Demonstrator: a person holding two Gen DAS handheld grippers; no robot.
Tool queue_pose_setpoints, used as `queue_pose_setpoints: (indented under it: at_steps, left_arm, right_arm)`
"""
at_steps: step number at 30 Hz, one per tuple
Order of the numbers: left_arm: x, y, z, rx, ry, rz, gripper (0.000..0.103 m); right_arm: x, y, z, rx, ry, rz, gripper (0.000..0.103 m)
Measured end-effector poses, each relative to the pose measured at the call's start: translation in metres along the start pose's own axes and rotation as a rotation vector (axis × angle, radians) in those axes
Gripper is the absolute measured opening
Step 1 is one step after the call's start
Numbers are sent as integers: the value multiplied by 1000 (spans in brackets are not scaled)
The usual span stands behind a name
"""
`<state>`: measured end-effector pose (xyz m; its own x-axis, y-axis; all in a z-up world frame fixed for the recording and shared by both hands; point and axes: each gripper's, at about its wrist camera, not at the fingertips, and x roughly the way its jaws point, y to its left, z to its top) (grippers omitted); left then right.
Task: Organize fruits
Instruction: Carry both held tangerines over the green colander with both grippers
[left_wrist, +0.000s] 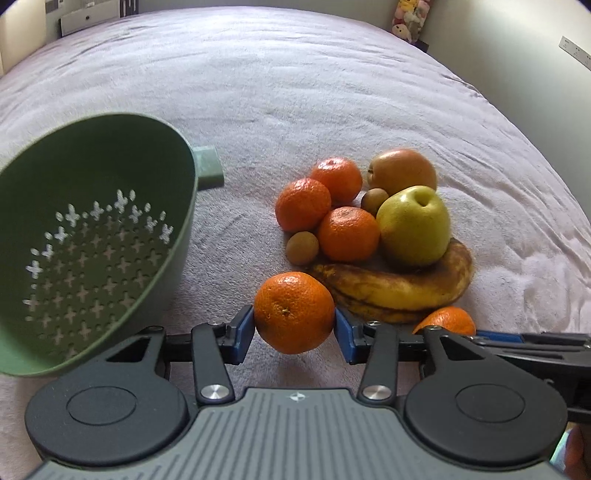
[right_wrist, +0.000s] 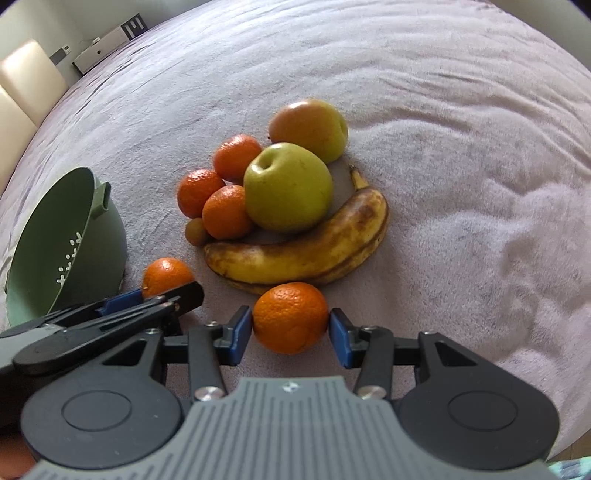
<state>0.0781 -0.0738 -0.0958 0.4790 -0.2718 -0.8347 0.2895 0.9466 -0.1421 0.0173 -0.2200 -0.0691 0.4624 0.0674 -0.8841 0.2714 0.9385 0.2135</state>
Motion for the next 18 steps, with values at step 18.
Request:
queue_pose_setpoints:
  at_steps: [18]
  left_arm:
    - [-120, 28, 20, -10, -144, 74, 52]
  right_arm:
    - [-66, 59, -2, -247, -196, 75, 43]
